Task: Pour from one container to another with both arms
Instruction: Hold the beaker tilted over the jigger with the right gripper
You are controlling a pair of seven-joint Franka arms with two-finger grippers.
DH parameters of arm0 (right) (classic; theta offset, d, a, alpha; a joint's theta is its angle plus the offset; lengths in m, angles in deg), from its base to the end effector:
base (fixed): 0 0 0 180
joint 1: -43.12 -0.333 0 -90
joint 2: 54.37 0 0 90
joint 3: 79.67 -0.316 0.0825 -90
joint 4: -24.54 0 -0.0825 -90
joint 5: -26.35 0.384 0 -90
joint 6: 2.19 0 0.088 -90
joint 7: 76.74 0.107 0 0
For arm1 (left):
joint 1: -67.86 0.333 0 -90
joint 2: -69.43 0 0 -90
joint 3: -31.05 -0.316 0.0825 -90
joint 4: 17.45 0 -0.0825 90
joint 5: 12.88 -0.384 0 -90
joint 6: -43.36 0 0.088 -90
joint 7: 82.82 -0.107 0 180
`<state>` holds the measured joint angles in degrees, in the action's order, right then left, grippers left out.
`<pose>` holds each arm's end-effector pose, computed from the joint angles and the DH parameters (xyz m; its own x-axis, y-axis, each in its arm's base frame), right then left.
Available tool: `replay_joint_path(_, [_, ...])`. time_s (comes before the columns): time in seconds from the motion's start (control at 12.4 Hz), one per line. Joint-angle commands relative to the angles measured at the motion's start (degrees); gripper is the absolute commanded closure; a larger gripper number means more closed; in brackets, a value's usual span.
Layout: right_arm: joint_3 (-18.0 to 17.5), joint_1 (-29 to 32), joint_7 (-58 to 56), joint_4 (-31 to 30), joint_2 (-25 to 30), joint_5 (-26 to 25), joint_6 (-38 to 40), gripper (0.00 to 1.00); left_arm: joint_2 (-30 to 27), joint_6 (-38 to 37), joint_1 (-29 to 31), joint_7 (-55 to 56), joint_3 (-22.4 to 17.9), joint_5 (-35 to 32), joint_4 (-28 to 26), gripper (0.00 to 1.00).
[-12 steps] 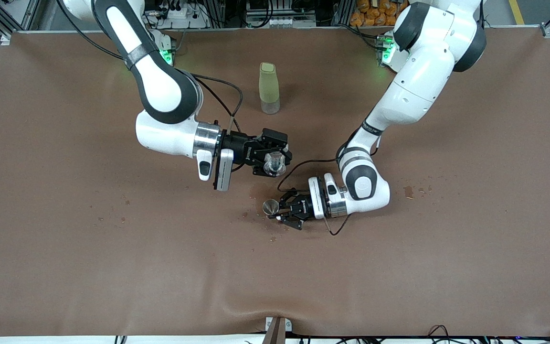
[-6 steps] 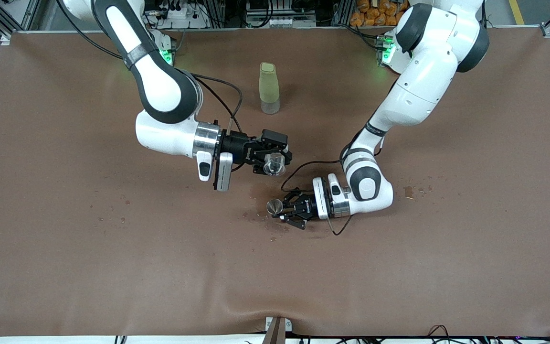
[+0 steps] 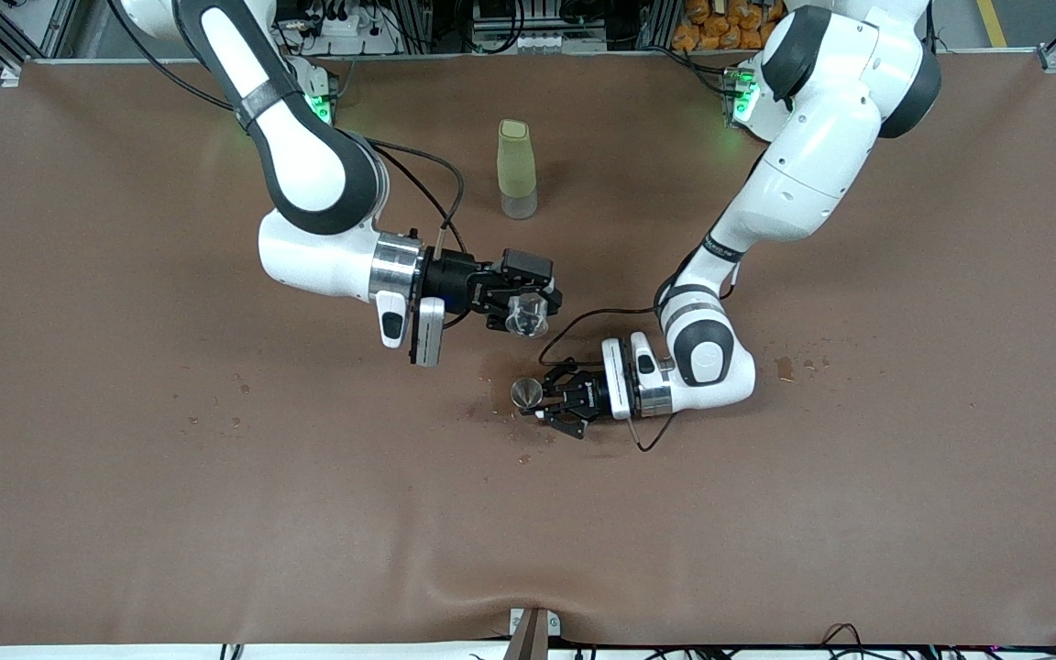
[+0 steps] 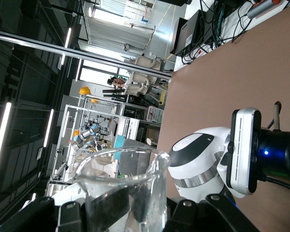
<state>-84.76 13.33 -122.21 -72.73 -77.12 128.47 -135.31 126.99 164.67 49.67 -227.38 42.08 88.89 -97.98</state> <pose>0.5625 0.4046 0.4079 0.9659 -0.0971 0.2399 0.2155 -0.2119 -0.9532 0.6292 -0.3688 0.1273 -0.0440 -0.1316 0.9903 -0.9957 -0.0753 -0.0543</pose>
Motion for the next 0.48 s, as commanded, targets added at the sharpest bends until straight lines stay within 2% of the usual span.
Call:
replay_joint_path(0.0, [0.43, -0.71, 2.14, -0.47, 1.31, 1.06, -0.12, 1.0, -2.54, -1.16, 1.14, -0.29, 0.31, -2.02, -2.78, 1.0])
replay_joint_path(0.4, [0.43, -1.06, 5.05, -0.29, 1.22, 1.06, -0.03, 1.0, -2.63, -1.34, 1.14, -0.12, 0.48, -1.93, -3.04, 1.0])
